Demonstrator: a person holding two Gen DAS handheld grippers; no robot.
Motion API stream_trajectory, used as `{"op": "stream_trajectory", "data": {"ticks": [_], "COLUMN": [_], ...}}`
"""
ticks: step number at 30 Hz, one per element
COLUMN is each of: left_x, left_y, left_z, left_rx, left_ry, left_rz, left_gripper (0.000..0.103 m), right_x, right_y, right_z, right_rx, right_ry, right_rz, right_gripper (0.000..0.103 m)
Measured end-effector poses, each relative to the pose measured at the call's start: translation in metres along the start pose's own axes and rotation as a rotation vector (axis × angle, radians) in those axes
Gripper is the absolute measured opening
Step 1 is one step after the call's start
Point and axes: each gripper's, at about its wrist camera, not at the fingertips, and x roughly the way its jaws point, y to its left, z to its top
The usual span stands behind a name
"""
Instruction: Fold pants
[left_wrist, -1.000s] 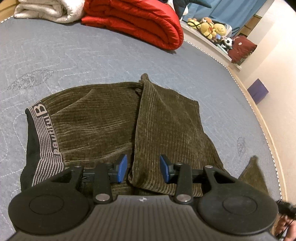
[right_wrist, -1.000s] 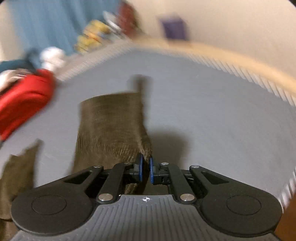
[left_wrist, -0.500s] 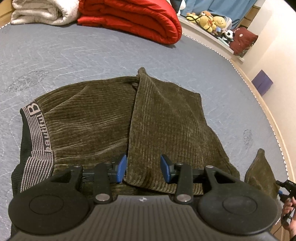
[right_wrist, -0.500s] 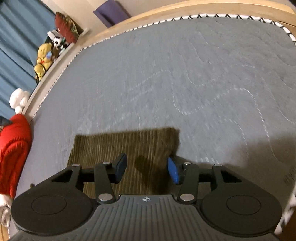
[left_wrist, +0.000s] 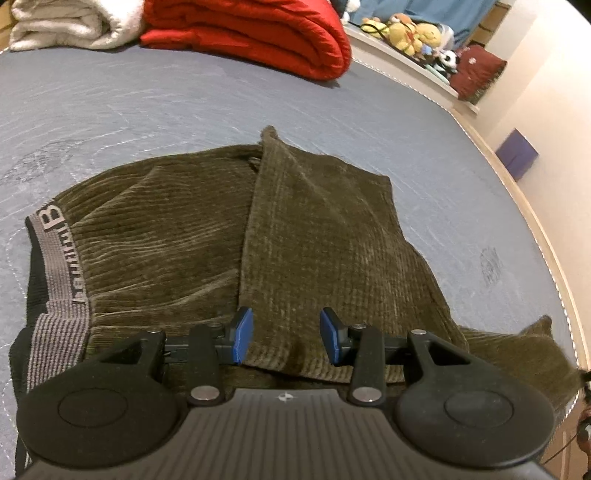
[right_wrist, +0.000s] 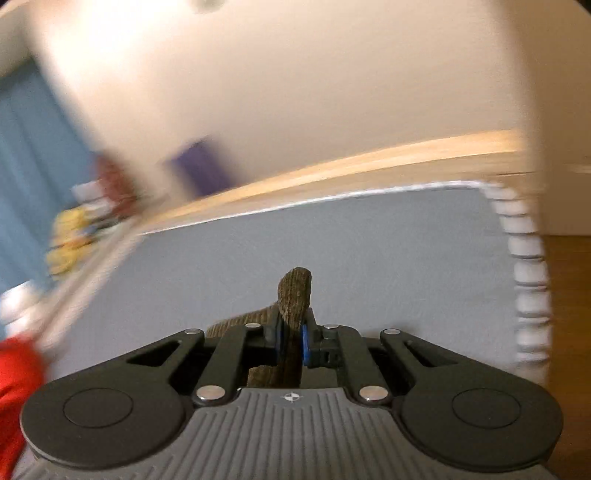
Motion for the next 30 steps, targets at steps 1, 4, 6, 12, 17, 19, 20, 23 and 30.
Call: {"op": "stream_trajectory", "data": {"ticks": [1,4,6,12,17,19,20,23,30], "left_x": [0.001,0.003,0.002,0.000,0.005,0.007,0.008,0.011,0.015], "left_y": [-0.001,-0.002,-0.003,-0.006,-0.008,-0.008,-0.008,-0.005,0.009], "left_z": [-0.001,-0.002,-0.003,-0.006,-0.006,-0.005,-0.005,-0.002,0.005], "left_rx": [0.007,0.011,0.008,0.016,0.017,0.014,0.013,0.012,-0.004], "left_ry": [0.004,0.015,0.015,0.016,0.030,0.034,0.036,0.037,0.038], "left_rz": [-0.002,-0.005,-0.008,-0.012,-0.012,-0.012,-0.013,-0.010,0.008], "left_gripper": [0.045,0.045,0.046,0.050,0.050,0.050,0.050,0.050,0.050], "right_x": [0.011,0.034,0.034,0.004,0.020,0.031,0.036,0.057,0.086], "right_y": [-0.012,-0.034,-0.035,-0.024,0.035,0.061,0.071,0.102,0.147], "right_z": [-0.002,-0.007,-0.004,0.006,-0.010,-0.024,-0.030,-0.048,-0.078], "right_rx": [0.019,0.069,0.048,0.010,-0.093,-0.137,-0.153,-0.202,-0.358], "right_ry": [0.062,0.170,0.132,-0.030,0.062,0.109,0.123,0.168,0.204], "right_rz": [-0.021,-0.075,-0.116,-0.153,0.145,0.197,0.204,0.223,0.142], "right_gripper": [0.010,0.014,0.022,0.025,0.029,0.029,0.029,0.029,0.044]}}
